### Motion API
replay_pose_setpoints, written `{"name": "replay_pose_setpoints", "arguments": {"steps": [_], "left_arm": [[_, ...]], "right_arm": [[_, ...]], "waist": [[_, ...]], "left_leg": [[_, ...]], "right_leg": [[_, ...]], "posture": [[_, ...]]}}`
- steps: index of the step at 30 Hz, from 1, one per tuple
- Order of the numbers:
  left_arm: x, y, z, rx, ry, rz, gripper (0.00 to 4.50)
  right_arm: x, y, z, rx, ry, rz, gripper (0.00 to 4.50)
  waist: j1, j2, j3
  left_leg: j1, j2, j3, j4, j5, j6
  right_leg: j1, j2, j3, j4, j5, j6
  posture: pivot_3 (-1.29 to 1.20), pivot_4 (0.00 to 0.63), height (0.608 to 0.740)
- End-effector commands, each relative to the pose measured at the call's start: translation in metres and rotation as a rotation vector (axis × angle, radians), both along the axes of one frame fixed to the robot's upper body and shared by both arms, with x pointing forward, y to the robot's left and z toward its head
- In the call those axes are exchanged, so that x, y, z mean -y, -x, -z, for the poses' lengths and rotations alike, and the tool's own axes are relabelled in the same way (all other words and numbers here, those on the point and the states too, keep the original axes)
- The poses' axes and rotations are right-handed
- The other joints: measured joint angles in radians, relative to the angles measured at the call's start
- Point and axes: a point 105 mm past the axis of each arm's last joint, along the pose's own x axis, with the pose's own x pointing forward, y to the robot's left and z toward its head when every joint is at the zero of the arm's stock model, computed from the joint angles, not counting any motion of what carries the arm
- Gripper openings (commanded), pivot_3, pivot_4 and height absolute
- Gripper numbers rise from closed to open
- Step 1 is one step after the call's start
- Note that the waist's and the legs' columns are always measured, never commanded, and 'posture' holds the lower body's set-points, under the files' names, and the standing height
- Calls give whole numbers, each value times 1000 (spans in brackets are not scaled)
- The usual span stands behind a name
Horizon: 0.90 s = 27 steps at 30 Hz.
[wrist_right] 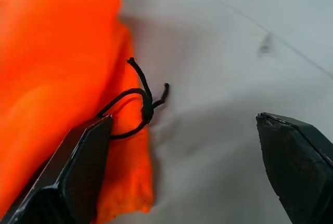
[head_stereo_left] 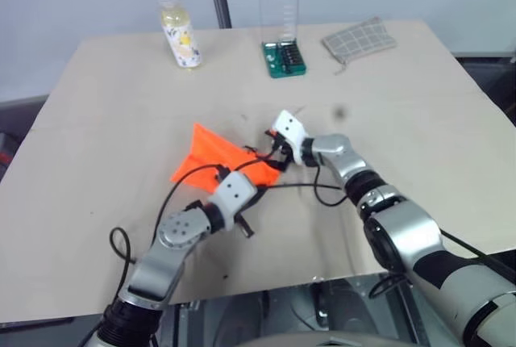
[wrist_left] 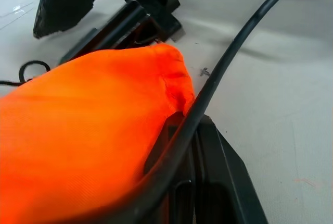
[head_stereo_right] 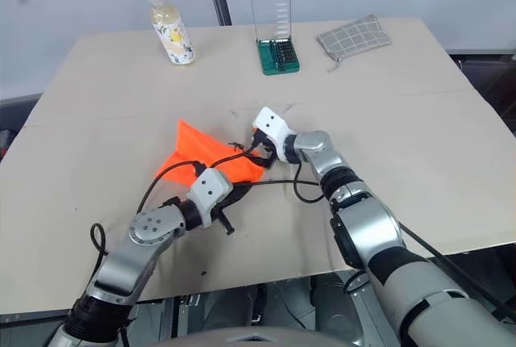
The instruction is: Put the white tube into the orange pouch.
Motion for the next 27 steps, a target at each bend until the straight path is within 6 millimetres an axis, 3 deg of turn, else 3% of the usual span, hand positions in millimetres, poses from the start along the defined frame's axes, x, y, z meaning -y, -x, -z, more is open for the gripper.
{"name": "replay_pose_setpoints", "arguments": {"steps": [1,2,8,12,15,21,27], "left_arm": [[2,3,-5,15,10,11,0],[1,5,-4,11,11,10,0],[-4,10,-3,-8,10,16,0],[-8,11,-1,-18,1,17,0],[-9,12,-1,-21,-2,16,0],[-8,14,0,-25,0,16,0],[-7,10,-2,-13,2,15,0]], "right_arm": [[-16,17,10,-13,37,-106,3258],[-16,17,10,-14,33,-109,2949],[-16,18,7,-3,9,-118,53],[-18,15,-4,11,-46,-103,53],[-15,6,-23,-4,-168,-39,53],[8,-11,-51,-103,-401,87,53],[32,-17,-63,-182,-557,171,53]], "waist": [[0,0,0],[-1,0,0],[0,0,0],[-1,0,0],[-1,0,0],[0,1,0],[6,1,1]], "left_leg": [[0,0,0,0,0,0],[0,0,0,0,0,0],[0,0,0,0,0,0],[0,0,0,0,0,0],[0,0,0,0,0,0],[0,0,-1,0,0,0],[-1,0,-2,0,0,0]], "right_leg": [[0,0,0,0,0,0],[0,0,0,0,0,0],[0,0,0,0,0,0],[0,0,0,0,0,0],[0,0,0,0,0,0],[0,0,0,0,0,0],[0,-1,-1,0,0,0]], "posture": [[0,150,740],[0,150,740],[0,150,740],[0,150,740],[0,150,740],[0,150,740],[0,150,740]]}}
